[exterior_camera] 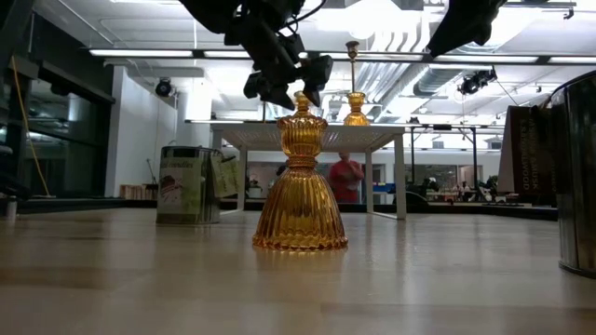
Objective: Pick & Place candle stick holders
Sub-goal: Put the brown glass candle holder on the shelf aligned with the other brown glass candle holder
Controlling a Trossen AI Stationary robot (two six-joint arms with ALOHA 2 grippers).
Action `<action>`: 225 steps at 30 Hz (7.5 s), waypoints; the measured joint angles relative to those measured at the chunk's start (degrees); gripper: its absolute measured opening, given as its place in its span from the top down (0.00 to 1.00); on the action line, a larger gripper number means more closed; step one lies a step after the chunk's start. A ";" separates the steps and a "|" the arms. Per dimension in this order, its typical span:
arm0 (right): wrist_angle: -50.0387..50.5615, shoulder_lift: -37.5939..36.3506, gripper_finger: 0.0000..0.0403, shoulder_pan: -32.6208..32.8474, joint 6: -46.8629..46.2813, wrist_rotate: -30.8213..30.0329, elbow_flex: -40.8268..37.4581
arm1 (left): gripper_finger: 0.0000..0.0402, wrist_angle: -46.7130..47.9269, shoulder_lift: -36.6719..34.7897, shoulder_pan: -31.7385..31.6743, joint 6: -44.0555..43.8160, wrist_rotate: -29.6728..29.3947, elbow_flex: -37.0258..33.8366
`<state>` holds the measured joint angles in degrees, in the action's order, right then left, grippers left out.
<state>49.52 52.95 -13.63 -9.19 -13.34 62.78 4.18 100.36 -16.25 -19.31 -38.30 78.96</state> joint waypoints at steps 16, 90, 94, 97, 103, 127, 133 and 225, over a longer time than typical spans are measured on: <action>0.22 0.00 0.65 0.00 -0.02 0.00 0.00 | 0.24 -0.15 -0.79 0.13 2.56 -0.15 0.00; 4.37 -0.02 0.65 0.02 3.26 6.98 0.00 | 0.84 65.01 -6.74 19.09 -3.63 18.96 19.13; 4.40 -0.02 0.65 0.00 4.47 7.92 0.00 | 0.84 60.08 -9.09 25.43 -11.78 16.11 11.37; 4.61 -0.02 0.65 0.02 5.86 9.42 0.00 | 0.84 55.49 -10.13 30.11 -16.81 15.01 5.59; 4.72 0.00 0.65 0.00 8.42 9.33 0.00 | 0.84 43.66 -10.74 38.10 -20.37 16.28 -4.31; 5.04 -0.01 0.65 0.00 3.97 10.97 0.00 | 0.34 8.12 -5.55 43.25 -5.08 20.07 -30.40; 5.22 -0.01 0.65 0.02 1.37 10.99 0.00 | 0.33 0.80 -1.31 43.25 -1.43 21.51 -30.38; 7.51 0.00 0.65 0.02 1.49 10.74 0.00 | 0.33 -44.95 13.05 36.87 8.99 22.94 -25.86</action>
<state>57.03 52.95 -13.61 -7.70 -2.60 62.78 -40.76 113.40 20.62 -10.33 -15.37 53.10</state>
